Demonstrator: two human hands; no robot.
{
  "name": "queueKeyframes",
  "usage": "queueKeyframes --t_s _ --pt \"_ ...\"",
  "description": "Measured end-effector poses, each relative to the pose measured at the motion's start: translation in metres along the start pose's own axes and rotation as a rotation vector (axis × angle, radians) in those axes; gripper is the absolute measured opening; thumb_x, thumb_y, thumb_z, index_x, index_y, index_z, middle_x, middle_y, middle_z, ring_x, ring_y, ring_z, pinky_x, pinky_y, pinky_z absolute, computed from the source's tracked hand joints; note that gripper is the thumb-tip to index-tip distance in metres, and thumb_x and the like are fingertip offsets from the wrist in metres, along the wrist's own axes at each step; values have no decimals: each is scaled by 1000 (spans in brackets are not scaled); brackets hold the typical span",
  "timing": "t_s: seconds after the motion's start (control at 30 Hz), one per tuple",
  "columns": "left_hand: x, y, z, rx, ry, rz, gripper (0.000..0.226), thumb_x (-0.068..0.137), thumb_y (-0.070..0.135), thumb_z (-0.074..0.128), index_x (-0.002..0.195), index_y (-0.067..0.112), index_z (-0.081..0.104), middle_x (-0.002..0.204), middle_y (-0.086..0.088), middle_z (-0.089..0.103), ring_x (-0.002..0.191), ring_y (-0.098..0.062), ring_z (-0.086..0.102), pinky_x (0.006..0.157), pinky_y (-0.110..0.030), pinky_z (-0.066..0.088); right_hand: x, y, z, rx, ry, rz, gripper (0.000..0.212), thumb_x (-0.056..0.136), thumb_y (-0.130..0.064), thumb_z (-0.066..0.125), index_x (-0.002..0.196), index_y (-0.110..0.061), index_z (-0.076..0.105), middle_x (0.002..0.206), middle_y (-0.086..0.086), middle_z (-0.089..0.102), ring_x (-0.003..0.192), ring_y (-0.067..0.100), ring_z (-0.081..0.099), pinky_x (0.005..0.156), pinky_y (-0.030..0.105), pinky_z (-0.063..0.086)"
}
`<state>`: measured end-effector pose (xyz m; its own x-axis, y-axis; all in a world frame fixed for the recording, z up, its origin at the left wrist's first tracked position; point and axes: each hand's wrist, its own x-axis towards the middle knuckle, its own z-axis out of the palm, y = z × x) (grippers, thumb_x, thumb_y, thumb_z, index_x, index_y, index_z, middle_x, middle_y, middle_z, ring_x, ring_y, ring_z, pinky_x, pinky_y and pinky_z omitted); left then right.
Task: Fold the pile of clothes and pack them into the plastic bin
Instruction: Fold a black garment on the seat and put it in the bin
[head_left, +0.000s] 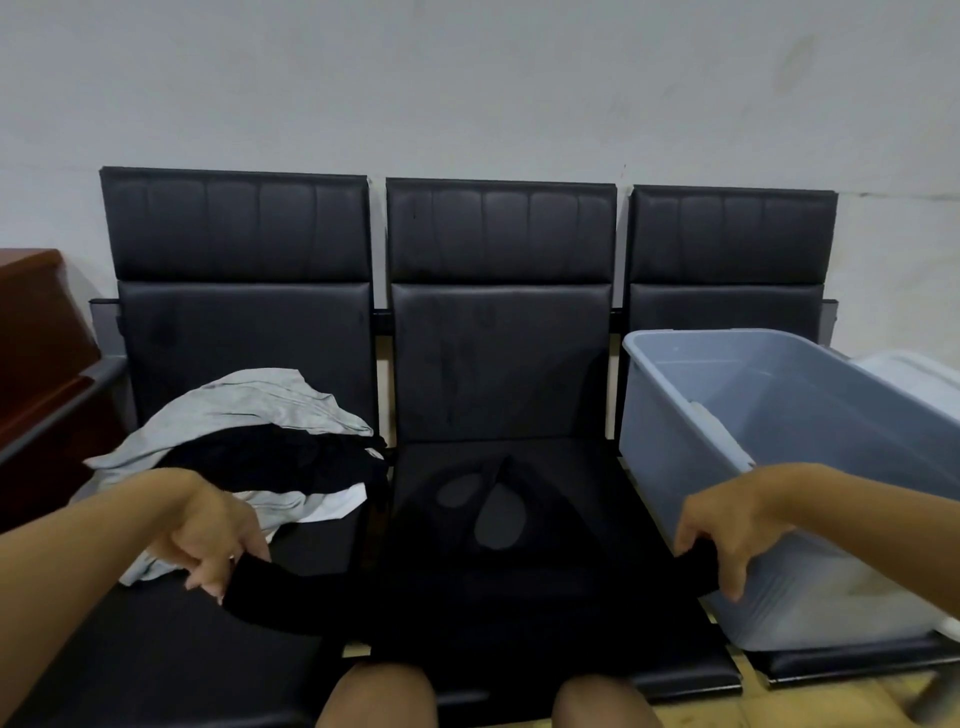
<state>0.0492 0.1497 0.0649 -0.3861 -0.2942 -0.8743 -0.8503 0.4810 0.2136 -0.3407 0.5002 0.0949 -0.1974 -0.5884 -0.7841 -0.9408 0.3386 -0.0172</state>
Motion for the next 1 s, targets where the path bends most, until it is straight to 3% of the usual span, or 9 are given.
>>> queueKeyframes --t_s 0.07,0.17,0.23,0.3,0.43,0.6,0.7,0.87,1.0 --pt "3 -3 -1 33 63 28 46 80 -11 66 112 22 72 104 1 73 99 -9 69 83 -19 55 0 2 0 -13 17 17 34 78 -27 85 90 -47 60 92 -26 57 98 7 56 86 22 47" --pt "7 -1 -6 7 180 114 7 85 19 78 92 20 76 81 4 73 79 -3 67 74 -14 51 7 3 0 -94 83 50 42 77 -32 85 114 -33 65 107 -19 57 104 11 55 85 23 47" --pt "15 -2 -11 -33 268 183 18 87 32 76 86 13 76 81 -2 74 75 -7 66 73 -18 53 14 8 0 -97 127 27 37 80 -33 83 114 -29 68 100 -21 62 97 6 58 84 24 49" --pt "22 -5 -17 -130 357 237 31 92 36 71 85 7 76 83 -7 76 73 -11 67 72 -22 54 21 12 -1 -70 174 2 10 91 -36 72 86 -37 64 73 -30 61 73 -8 56 70 12 42" --pt "36 1 -29 -305 509 329 44 91 51 62 72 13 71 76 -6 70 73 -11 64 81 -27 53 42 23 -13 104 320 30 39 105 -41 48 70 -26 48 68 -9 53 60 2 46 63 16 38" --pt "75 30 -41 -739 718 461 42 100 47 54 106 12 76 107 0 77 108 -17 69 101 -38 51 85 46 -39 506 541 78 44 108 -34 45 81 -4 64 79 7 67 74 16 61 74 22 46" --pt "112 53 -51 -977 842 479 40 101 42 53 105 9 75 107 -7 76 104 -22 70 91 -34 53 129 56 -57 703 648 146 40 107 -32 46 80 -6 61 77 13 60 73 25 56 74 35 43" --pt "200 73 -74 -1232 989 355 36 102 43 52 91 13 68 96 -9 72 92 -26 68 92 -42 53 229 77 -72 993 730 322 35 107 -23 42 82 -5 58 86 17 60 72 26 55 60 32 40" --pt "270 75 -90 -1180 1110 192 44 103 44 48 79 8 55 80 -14 56 82 -31 58 80 -40 45 302 91 -73 1144 710 470 45 107 -32 41 133 2 52 124 22 59 105 36 58 85 36 46"
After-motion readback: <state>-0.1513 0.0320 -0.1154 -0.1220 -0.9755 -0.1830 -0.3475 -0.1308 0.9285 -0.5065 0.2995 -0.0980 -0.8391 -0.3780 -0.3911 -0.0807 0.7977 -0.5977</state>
